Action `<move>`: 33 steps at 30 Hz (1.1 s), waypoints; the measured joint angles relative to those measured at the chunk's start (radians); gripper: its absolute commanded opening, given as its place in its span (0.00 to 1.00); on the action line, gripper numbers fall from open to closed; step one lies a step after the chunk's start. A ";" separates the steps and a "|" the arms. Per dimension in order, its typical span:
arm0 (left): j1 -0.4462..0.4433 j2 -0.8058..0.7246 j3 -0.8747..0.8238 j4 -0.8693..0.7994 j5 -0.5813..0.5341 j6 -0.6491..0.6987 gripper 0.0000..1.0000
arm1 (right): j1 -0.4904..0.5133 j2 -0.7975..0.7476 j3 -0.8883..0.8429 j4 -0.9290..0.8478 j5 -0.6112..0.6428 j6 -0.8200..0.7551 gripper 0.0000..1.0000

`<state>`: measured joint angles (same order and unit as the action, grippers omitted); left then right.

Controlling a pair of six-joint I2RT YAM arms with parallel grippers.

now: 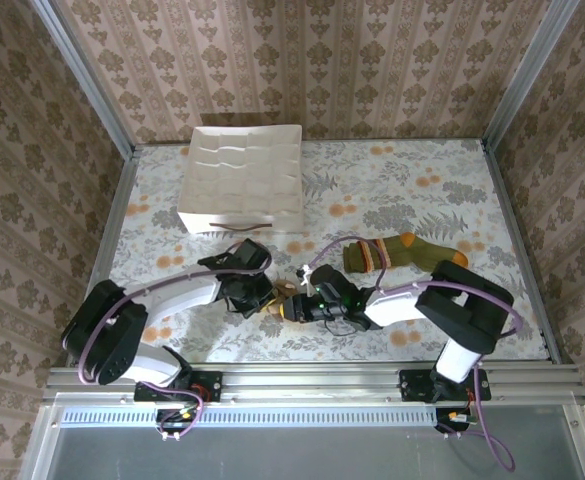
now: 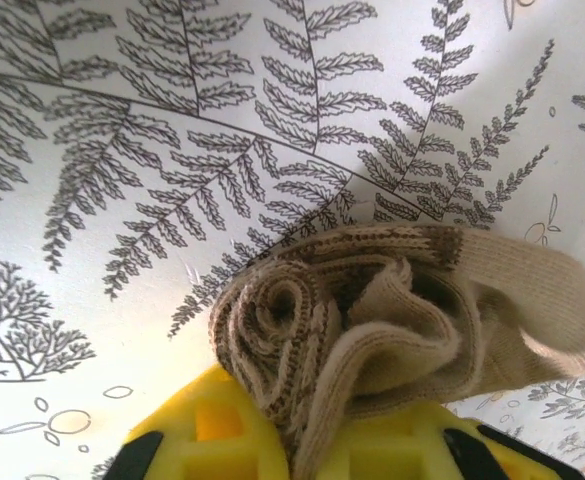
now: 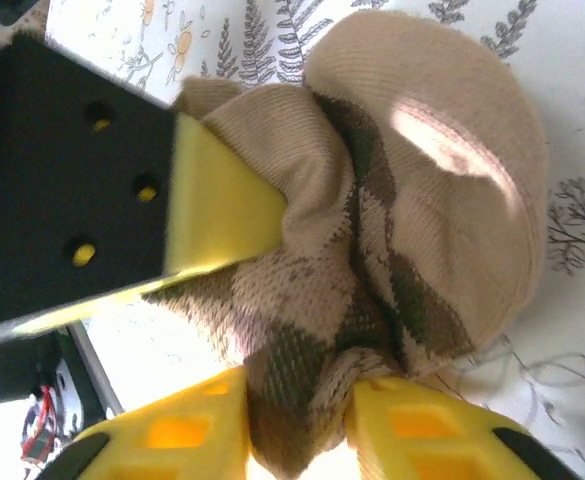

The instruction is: Roll the socks

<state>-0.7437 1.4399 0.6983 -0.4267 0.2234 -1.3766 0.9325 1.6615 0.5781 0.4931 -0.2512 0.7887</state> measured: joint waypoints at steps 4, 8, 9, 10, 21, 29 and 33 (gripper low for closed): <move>0.028 0.023 0.022 -0.030 0.042 -0.008 0.00 | 0.077 -0.156 -0.077 -0.074 0.126 -0.185 0.50; 0.052 0.067 0.077 -0.089 0.078 0.000 0.00 | 0.151 -0.251 -0.103 -0.082 0.212 -0.383 0.55; 0.058 0.083 0.097 -0.111 0.084 0.007 0.00 | 0.154 -0.255 -0.103 -0.082 0.230 -0.427 0.55; 0.060 0.095 0.113 -0.129 0.090 0.012 0.00 | 0.154 -0.255 -0.103 -0.083 0.244 -0.457 0.56; 0.081 0.169 0.192 -0.223 0.123 0.068 0.00 | 0.154 -0.131 0.025 -0.111 0.301 -0.681 0.57; 0.099 0.190 0.211 -0.244 0.150 0.098 0.00 | 0.154 -0.015 0.111 -0.109 0.304 -0.708 0.55; 0.104 0.197 0.217 -0.251 0.159 0.107 0.00 | 0.154 0.048 0.143 -0.126 0.332 -0.710 0.45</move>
<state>-0.6395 1.6371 0.9154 -0.6781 0.3824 -1.2697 1.0866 1.7092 0.7216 0.3668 0.0811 0.0788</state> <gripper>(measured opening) 0.115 0.496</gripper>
